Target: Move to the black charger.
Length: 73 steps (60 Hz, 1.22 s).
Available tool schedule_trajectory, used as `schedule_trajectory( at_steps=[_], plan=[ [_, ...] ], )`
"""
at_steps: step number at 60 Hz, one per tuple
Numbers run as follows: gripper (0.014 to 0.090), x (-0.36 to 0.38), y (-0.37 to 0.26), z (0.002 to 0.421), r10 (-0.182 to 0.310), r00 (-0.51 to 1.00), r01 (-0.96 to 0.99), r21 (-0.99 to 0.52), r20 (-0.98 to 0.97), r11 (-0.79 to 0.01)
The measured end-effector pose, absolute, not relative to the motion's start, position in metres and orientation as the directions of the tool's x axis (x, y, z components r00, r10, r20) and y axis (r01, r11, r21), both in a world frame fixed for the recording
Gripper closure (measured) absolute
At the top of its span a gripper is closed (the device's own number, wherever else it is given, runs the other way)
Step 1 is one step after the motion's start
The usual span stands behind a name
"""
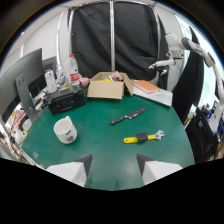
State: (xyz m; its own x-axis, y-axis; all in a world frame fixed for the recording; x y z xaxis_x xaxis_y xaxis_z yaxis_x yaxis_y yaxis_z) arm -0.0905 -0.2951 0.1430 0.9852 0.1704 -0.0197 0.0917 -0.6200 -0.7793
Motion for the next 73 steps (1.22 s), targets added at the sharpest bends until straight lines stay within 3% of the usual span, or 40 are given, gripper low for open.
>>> schedule_trajectory(
  at_steps=[21,32,53,73],
  plan=[
    [0.0187,-0.043,-0.311,0.112,0.145,0.989,0.107,-0.745,0.014,-0.659],
    [0.0193,-0.007,-0.276,0.094,0.127,0.991,0.115,-0.750,0.042,-0.651],
    [0.0193,0.003,-0.183,0.046,0.160,0.987,0.129,-0.762,0.034,-0.635],
    [0.0193,0.002,-0.164,0.031,0.159,0.987,0.117,-0.744,0.014,-0.658]
  ],
)
